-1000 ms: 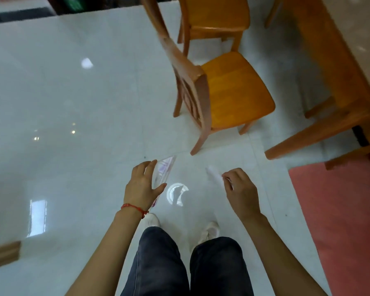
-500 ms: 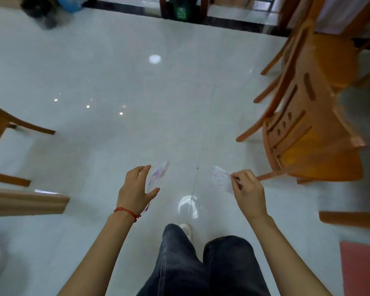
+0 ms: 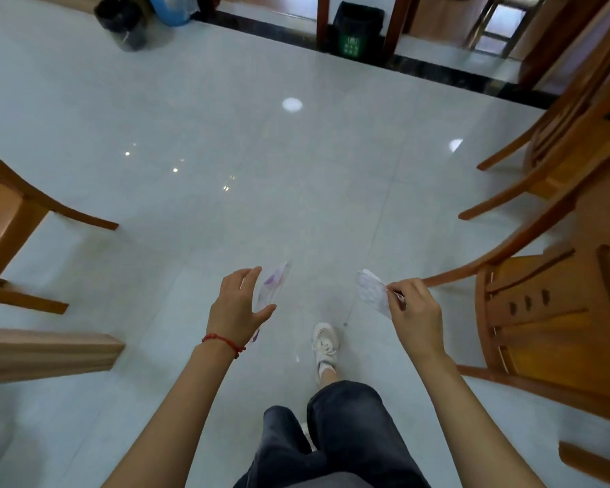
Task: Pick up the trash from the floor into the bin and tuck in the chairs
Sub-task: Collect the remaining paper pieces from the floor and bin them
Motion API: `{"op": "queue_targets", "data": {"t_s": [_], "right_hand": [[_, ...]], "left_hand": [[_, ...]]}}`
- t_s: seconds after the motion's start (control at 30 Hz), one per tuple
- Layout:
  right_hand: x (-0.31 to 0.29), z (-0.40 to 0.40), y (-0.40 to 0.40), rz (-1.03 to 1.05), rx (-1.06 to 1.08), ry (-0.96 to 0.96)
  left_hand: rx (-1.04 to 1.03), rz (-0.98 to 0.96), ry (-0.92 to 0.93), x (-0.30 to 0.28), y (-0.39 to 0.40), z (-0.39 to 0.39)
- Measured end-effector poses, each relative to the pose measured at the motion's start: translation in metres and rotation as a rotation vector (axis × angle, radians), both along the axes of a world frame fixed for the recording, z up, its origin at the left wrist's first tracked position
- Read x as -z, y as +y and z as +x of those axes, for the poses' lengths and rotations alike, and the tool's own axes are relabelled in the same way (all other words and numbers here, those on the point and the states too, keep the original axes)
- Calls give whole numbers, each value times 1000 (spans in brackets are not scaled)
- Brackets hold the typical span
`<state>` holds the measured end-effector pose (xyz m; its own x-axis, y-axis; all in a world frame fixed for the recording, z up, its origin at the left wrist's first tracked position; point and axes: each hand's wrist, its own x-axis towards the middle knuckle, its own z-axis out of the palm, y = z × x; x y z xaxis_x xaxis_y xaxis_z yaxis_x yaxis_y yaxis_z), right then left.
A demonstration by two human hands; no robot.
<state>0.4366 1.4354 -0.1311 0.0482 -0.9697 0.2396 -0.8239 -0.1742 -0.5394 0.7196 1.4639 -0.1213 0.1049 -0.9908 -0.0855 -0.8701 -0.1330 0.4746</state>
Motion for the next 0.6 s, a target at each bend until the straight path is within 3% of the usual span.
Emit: {"op": "queue_targets", "data": {"t_s": [0.6], "right_hand": [[-19,62,-354,30,-12,-71]], "left_hand": [[5,-72,-46,-25,-340,67]]}}
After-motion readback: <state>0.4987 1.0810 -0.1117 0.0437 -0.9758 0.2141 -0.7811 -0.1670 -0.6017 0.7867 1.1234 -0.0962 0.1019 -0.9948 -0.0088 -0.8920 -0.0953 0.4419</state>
